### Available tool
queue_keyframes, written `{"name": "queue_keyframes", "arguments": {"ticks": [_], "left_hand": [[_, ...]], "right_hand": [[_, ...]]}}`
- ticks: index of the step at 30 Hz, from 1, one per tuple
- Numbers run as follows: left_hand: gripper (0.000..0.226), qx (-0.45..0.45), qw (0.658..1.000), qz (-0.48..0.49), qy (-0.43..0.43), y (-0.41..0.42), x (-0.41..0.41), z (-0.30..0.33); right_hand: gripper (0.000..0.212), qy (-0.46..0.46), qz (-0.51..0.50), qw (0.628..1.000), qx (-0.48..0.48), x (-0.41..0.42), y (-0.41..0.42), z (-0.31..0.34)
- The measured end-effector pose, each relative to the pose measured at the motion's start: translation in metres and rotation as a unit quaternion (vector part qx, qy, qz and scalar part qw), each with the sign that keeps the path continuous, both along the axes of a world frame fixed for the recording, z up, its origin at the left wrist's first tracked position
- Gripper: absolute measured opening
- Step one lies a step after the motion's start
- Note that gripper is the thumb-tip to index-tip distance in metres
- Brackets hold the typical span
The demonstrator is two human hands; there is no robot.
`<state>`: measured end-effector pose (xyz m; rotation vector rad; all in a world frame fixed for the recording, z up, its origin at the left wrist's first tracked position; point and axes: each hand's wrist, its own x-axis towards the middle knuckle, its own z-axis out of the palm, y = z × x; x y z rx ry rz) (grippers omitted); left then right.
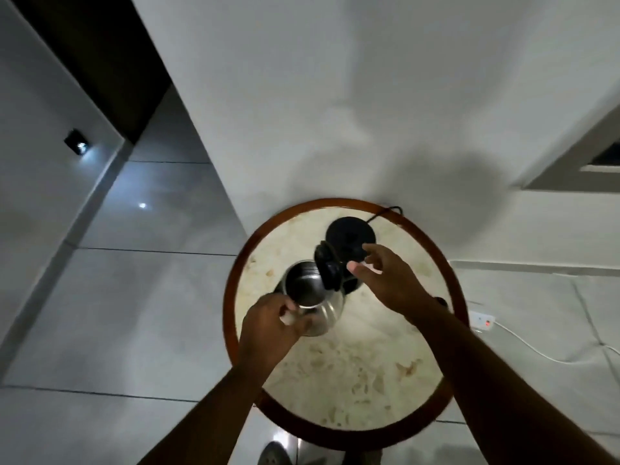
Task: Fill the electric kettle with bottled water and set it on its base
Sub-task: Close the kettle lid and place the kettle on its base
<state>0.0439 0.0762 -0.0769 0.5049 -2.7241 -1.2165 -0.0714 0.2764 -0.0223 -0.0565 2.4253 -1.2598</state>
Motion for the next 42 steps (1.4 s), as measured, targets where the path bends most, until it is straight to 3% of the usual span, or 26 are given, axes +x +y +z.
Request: {"name": "queue_keyframes", "arguments": {"ticks": [2,5,8,15,21,25,27,29,31,33,36,42], "left_hand": [[0.054,-0.01,1.0,0.026,-0.003,-0.023,-0.001,0.0],[0.092,0.035,0.995,-0.051,-0.076,-0.036,-0.012,-0.005],[0.088,0.096,0.984,-0.123,-0.088,-0.035,-0.023,-0.015],[0.082,0.145,0.982,-0.081,-0.084,-0.037,-0.025,-0.032],[0.086,0.154,0.979,-0.077,-0.108,-0.042,-0.028,-0.035],[0.086,0.161,0.975,-0.095,-0.123,-0.04,-0.029,-0.03],[0.088,0.147,0.973,-0.125,-0.126,-0.037,-0.032,-0.022],[0.097,0.108,0.974,-0.153,-0.128,-0.034,-0.038,-0.016],[0.103,0.076,0.974,-0.169,-0.133,-0.032,-0.044,-0.015],[0.107,0.073,0.972,-0.177,-0.138,-0.03,-0.052,-0.015],[0.111,0.068,0.972,-0.167,-0.153,-0.026,-0.06,-0.017],[0.11,0.005,0.971,-0.185,-0.149,-0.005,-0.106,0.001]], "right_hand": [[0.058,-0.028,0.03,0.999,-0.01,-0.004,-0.012,-0.011],[0.058,-0.053,0.078,0.996,-0.001,-0.012,-0.025,-0.022],[0.066,-0.049,0.125,0.988,0.071,-0.019,-0.043,-0.033],[0.077,0.056,0.17,0.934,0.31,-0.006,-0.068,-0.054],[0.069,0.072,0.185,0.921,0.334,-0.006,-0.073,-0.06],[0.103,-0.037,0.275,0.91,0.308,-0.02,-0.059,-0.041],[0.108,-0.06,0.323,0.896,0.299,-0.023,-0.053,-0.037],[0.083,-0.025,0.336,0.879,0.337,-0.024,-0.051,-0.041],[0.039,0.06,0.332,0.866,0.368,-0.027,-0.051,-0.051],[0.021,0.108,0.335,0.861,0.367,-0.03,-0.049,-0.056],[0.018,0.127,0.355,0.856,0.354,-0.034,-0.043,-0.056],[0.025,0.093,0.324,0.881,0.331,-0.062,-0.021,-0.025]]}}
